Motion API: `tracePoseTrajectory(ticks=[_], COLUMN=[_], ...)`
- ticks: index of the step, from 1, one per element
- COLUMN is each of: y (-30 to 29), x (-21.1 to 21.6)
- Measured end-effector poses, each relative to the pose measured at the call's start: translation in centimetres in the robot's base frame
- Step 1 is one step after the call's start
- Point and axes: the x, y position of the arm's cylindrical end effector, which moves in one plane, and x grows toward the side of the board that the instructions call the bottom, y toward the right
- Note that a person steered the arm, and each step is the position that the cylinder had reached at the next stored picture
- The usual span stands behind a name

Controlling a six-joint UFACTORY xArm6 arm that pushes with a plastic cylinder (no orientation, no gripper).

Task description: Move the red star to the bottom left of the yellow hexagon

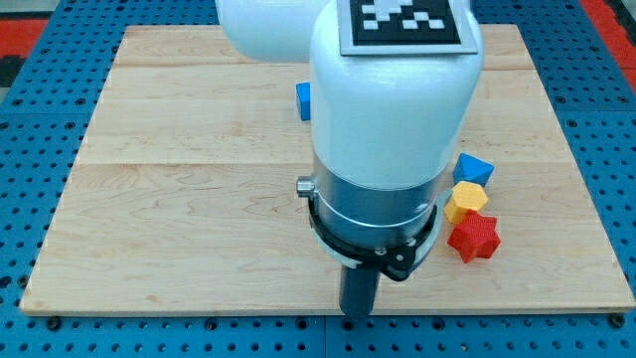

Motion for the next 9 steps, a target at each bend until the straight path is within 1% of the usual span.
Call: tracePoseTrajectory(ticks=[1, 2, 3, 4, 5, 6, 7, 8, 9], y=[10.2, 14.0, 12.9, 11.7, 9.8, 11.9, 13.5, 8.0, 4.8], x=[0.0, -0.9, -4.8, -7.4, -8.6, -7.3, -10.2, -11.6, -11.7])
